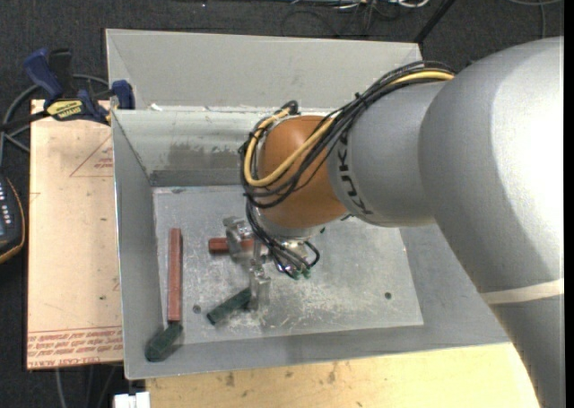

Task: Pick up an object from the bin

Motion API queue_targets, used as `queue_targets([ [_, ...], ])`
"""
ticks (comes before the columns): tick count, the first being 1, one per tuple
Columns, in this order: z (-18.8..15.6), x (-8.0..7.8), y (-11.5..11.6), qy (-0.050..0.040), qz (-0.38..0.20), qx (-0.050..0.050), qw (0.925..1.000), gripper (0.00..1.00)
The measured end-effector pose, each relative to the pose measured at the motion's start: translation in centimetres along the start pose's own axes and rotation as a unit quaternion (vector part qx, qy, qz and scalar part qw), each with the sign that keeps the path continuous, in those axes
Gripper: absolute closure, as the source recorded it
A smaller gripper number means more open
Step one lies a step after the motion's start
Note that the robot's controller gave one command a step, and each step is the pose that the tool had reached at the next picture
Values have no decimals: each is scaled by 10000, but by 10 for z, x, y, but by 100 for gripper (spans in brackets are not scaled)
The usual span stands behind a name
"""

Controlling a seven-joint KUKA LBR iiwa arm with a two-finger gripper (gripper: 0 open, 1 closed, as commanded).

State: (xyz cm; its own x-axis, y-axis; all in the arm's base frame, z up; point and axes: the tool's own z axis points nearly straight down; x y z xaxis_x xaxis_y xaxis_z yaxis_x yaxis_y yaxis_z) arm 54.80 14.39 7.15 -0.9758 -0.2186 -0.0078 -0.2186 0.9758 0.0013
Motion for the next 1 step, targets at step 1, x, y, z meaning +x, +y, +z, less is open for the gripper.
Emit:
queue_targets([
  [1,-2,-1,0,-11,9,-2,10000,100],
])
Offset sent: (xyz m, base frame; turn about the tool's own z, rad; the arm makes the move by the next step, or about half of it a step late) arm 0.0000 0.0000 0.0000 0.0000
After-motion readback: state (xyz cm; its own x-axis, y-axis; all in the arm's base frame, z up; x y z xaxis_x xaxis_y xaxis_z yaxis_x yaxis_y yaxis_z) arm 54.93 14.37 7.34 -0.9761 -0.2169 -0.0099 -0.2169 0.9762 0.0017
